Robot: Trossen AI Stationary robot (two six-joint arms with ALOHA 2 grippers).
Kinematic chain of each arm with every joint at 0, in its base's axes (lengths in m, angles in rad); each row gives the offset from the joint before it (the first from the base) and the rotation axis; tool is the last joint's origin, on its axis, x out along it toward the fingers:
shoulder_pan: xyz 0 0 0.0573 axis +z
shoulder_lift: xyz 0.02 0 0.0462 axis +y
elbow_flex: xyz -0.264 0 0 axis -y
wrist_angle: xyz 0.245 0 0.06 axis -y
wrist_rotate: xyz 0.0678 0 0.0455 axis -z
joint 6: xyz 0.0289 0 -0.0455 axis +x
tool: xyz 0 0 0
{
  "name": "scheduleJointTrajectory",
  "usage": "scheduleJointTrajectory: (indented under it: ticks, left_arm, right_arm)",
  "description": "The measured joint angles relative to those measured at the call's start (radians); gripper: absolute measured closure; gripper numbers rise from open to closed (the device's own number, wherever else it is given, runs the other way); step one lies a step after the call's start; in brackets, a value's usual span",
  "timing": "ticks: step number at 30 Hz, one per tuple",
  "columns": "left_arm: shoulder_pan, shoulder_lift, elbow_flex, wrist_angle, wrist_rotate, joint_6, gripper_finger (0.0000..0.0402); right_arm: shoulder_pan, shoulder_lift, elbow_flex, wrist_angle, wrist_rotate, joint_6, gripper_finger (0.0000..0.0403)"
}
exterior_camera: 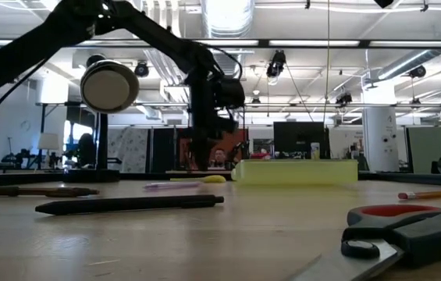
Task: Pick & place school supplies into a supply box
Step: Put the yellow pen into the supply box
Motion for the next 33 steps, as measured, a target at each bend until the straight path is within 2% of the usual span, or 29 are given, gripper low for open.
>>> scheduleJointTrajectory:
  ticks: [6,9,13,16,18,20,26,30,33]
  left_arm:
    - [0.007,-0.021,0.000,0.035,-0.018,-0.182,0.0401]
    - [0.014,-0.025,0.000,0.049,-0.025,-0.202,0.0392]
    - [0.018,-0.026,0.000,0.047,-0.058,-0.115,0.0354]
    - [0.017,-0.025,0.000,0.052,-0.077,0.073,0.0323]
    - [0.022,-0.025,-0.001,0.059,-0.049,0.178,0.0309]
    - [0.031,-0.025,-0.001,0.068,0.008,0.158,0.0301]
    - [0.034,-0.024,-0.039,0.067,0.047,0.187,0.0298]
    - [0.034,-0.024,-0.103,0.084,0.050,0.201,0.0298]
    - [0.034,-0.026,-0.151,0.144,0.002,0.223,0.0297]
  right_arm:
    - [0.000,0.000,0.000,0.011,-0.003,-0.002,0.0304]
    - [0.000,0.000,0.000,0.013,-0.014,0.001,0.0308]
    - [0.000,0.001,0.000,0.016,-0.033,0.005,0.0313]
    - [0.000,0.000,0.000,0.017,-0.037,0.006,0.0317]
    - [0.000,0.001,0.000,0.021,-0.038,0.006,0.0319]
    - [0.000,0.002,0.000,0.023,-0.039,0.005,0.0322]
    - [0.000,0.002,0.000,0.024,-0.040,0.001,0.0326]
    - [0.000,0.002,0.000,0.029,-0.040,-0.003,0.0324]
    - [0.000,0.001,0.000,0.032,-0.040,-0.003,0.0325]
